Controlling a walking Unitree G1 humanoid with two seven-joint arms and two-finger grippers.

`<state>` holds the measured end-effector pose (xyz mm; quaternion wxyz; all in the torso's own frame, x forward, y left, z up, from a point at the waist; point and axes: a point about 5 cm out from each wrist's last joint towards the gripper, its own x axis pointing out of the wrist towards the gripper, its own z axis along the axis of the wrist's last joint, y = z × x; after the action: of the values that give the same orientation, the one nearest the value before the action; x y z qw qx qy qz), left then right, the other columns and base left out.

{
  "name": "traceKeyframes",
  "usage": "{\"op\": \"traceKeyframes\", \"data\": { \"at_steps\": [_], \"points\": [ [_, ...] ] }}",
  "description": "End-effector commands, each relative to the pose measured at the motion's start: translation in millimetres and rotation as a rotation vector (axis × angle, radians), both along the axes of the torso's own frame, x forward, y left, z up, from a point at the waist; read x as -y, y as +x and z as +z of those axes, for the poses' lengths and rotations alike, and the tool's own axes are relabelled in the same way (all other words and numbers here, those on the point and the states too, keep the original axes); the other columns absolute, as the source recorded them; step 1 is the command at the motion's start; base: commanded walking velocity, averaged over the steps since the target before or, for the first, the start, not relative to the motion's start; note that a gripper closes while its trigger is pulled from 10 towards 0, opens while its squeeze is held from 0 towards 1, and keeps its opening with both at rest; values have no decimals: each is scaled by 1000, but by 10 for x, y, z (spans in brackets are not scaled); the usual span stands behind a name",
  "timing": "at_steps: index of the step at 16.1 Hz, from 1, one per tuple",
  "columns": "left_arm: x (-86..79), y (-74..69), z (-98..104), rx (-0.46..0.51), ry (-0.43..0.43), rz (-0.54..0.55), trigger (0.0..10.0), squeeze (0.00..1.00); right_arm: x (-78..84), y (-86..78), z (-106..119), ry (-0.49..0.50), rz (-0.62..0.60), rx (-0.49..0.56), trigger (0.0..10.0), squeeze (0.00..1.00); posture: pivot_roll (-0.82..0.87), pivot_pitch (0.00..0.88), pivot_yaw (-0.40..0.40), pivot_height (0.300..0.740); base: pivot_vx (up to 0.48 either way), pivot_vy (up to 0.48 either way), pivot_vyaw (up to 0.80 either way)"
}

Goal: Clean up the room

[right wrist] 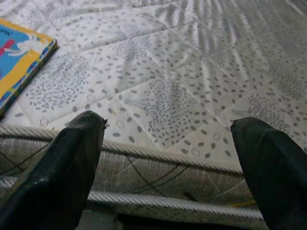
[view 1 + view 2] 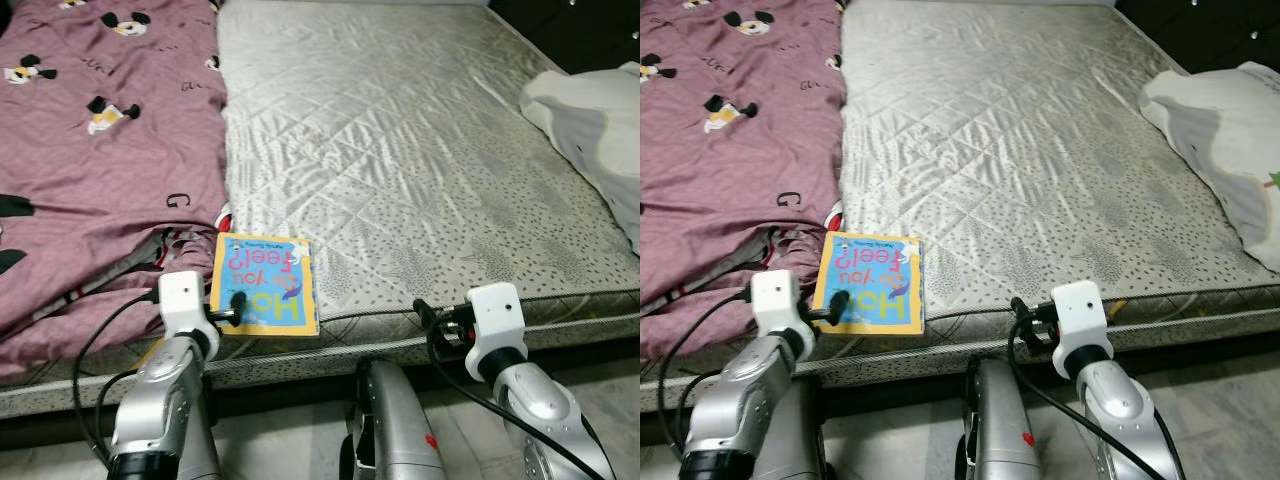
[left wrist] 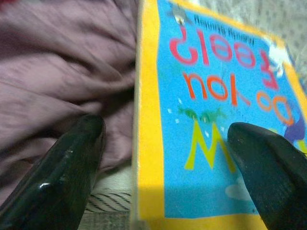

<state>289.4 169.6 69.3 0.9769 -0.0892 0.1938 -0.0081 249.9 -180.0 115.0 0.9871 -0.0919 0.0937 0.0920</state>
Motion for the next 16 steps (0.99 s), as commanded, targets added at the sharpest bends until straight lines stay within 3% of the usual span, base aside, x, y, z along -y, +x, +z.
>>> {"op": "traceKeyframes", "data": {
  "at_steps": [1,6,12,13,14,16],
  "points": [
    [-15,-9,-73,-26,8,-8,10000,0,42,-1,45,-17,-9,6,10000,0,-103,162,-103,515,0,0,0],
    [26,33,-175,-105,-54,-76,10000,0,65,55,88,-31,-13,17,10000,0,-110,153,-100,515,0,0,0],
    [205,97,-223,-169,-212,-246,10000,0,40,110,101,-30,-13,26,10000,0,-112,139,-99,515,0,0,0],
    [237,121,-225,-171,-247,-266,1529,0,38,128,110,-32,-13,31,10000,0,-117,134,-98,515,0,0,0],
    [243,127,-226,-172,-260,-274,0,0,41,137,118,-32,-14,35,10000,0,-119,132,-98,515,0,0,0],
    [257,142,-218,-170,-303,-288,0,0,58,161,136,-34,-17,42,10000,0,-121,123,-98,515,0,0,0]
  ]
}}
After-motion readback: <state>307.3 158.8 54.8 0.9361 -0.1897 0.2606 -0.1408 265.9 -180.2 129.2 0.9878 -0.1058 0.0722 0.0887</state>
